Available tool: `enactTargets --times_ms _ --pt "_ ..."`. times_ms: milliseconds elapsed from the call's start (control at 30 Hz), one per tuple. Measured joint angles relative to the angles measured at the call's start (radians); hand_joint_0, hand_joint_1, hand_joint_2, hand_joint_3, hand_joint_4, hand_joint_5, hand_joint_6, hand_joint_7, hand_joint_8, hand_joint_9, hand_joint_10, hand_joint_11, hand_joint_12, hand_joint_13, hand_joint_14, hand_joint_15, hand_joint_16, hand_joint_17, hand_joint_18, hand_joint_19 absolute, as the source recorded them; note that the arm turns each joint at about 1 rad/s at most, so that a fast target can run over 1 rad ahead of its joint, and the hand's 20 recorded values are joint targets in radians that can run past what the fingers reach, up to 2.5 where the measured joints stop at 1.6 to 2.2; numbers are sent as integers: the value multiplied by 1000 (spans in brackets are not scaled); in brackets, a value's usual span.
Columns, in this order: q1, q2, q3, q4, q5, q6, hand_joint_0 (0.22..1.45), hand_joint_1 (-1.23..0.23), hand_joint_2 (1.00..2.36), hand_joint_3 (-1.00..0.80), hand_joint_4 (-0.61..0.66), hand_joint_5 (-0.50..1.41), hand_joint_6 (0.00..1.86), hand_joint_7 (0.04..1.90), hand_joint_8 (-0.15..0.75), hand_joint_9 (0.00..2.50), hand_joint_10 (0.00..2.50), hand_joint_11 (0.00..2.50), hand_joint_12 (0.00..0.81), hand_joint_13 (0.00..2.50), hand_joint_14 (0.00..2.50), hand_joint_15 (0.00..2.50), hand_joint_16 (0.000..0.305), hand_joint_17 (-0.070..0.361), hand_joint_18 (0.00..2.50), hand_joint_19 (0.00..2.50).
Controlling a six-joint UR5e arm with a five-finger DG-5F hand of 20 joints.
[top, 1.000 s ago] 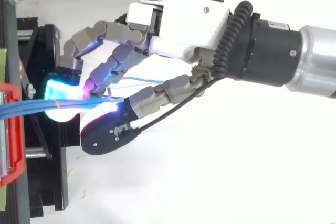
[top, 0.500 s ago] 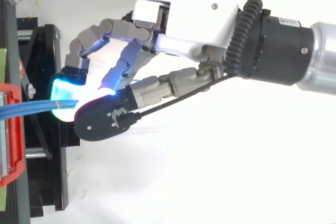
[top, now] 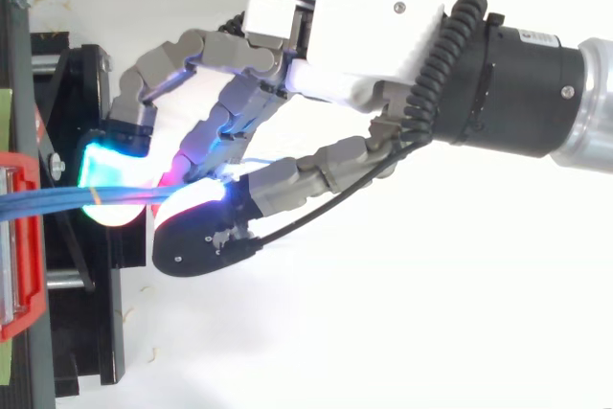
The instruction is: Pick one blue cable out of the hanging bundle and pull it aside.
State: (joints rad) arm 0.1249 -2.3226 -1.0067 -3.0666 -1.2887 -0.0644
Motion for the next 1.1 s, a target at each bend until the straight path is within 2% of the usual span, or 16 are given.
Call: enactTargets --times_ms 67,133,200,333,433,567,633,667,733,767,833,867,900,967,1100 --pt "0 0 1 1 0 0 701 -955 1001 -488 -116 -72 932 724 211 963 15 333 318 868 22 517 45 101 710 623" --pt "1 0 1 2 0 0 622 -930 1000 -500 -17 -57 900 746 207 990 15 327 314 869 24 518 44 100 706 641" --pt "1 0 1 2 -1 1 518 -867 1000 -500 19 -48 883 754 222 1037 14 315 327 894 23 512 47 106 733 639" --pt "0 0 1 0 -2 1 484 -760 1000 -500 25 -40 864 799 235 1078 13 298 338 919 22 517 50 112 760 644" --pt "0 1 1 -1 -3 2 561 -688 1000 -494 2 -40 861 821 224 1087 14 308 317 904 23 514 45 102 730 670" --pt "-1 0 1 -2 -3 3 571 -747 1010 -199 12 -36 862 830 276 1109 13 312 371 961 19 498 57 127 830 620" --pt "-1 0 1 -3 -3 3 573 -778 1006 -136 16 -35 864 852 293 1115 13 324 389 978 18 492 61 137 868 601" --pt "-1 0 1 -3 -3 3 575 -802 1004 -95 18 -42 889 767 297 1103 13 339 396 983 21 498 62 140 882 596" --pt "-1 1 1 -5 -3 4 621 -876 1007 -37 -54 -57 913 754 278 1066 16 388 381 964 20 515 58 131 845 611" --pt "-1 1 1 -5 -3 4 653 -903 1012 -28 -143 -68 935 759 263 1051 17 417 361 942 21 526 53 120 808 625" --pt "-1 1 1 -6 -3 4 683 -921 1016 -46 -204 -74 937 852 250 1029 18 422 344 920 23 531 49 110 781 628" --pt "-1 1 1 -7 -3 4 720 -949 1020 -76 -214 -79 934 977 236 1018 19 430 330 904 23 542 46 104 749 645" --pt "-1 1 1 -7 -3 3 723 -949 1019 -86 -212 -80 935 985 237 1020 19 431 330 903 25 541 46 103 748 647" --pt "-1 2 1 -9 -3 3 790 -963 1016 -241 -228 -76 959 943 220 1046 19 438 316 912 24 545 45 100 728 663" --pt "-1 3 2 -24 -10 3 827 -959 1007 -413 -242 -65 959 948 213 1104 19 430 313 936 23 551 43 98 743 668"
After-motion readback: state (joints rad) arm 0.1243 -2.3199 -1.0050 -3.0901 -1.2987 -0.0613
